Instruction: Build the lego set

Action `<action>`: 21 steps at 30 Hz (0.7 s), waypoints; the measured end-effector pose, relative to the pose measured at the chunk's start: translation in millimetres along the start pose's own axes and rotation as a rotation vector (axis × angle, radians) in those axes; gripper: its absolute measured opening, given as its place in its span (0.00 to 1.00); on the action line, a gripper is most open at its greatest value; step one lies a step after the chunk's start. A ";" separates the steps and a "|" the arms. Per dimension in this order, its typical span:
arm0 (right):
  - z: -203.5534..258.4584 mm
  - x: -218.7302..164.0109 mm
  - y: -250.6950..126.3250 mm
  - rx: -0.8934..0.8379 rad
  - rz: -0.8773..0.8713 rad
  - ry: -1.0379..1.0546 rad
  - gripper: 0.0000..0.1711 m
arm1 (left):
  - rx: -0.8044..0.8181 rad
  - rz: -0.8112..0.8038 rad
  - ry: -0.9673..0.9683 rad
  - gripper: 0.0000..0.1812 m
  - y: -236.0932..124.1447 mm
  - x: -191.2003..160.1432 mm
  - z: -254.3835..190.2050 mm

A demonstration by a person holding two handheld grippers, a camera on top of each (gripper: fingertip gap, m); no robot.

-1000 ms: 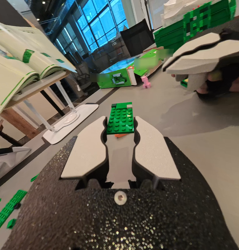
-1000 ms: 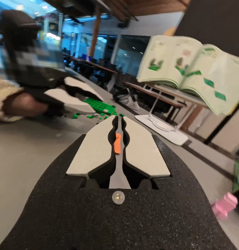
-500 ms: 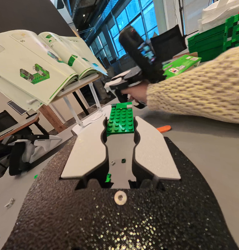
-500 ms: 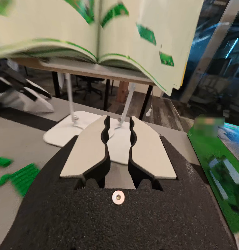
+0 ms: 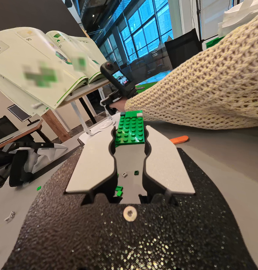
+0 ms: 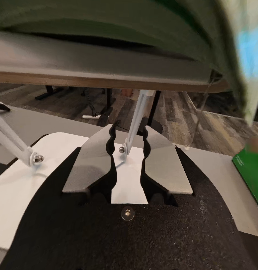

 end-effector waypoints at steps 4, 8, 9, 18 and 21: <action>-2.1 2.8 14.2 -0.034 -0.018 0.112 0.20 | 0.003 -0.007 -0.020 0.20 -0.6 0.2 1.0; 0.7 3.1 26.4 -0.026 -0.005 0.109 0.16 | 0.009 -0.002 -0.028 0.20 -0.7 -0.6 2.3; 1.4 3.2 28.1 -0.032 -0.003 0.097 0.15 | 0.012 -0.002 -0.028 0.20 -0.9 -0.7 2.7; -5.0 4.3 30.3 -0.033 0.002 0.147 0.03 | -0.007 0.000 -0.024 0.20 0.7 -0.6 0.2; -6.6 4.1 25.5 -0.052 0.008 0.137 0.03 | -0.007 0.000 -0.024 0.20 0.7 -0.6 0.2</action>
Point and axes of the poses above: each gripper's, where its closed fingertips meet, y out along the fingers, x out of its top, z = x × y across the jaws, the point moved 9 cm from there along -y, back along the fingers, and after that the axes turned 11 degrees about y, right-handed, at the moved point
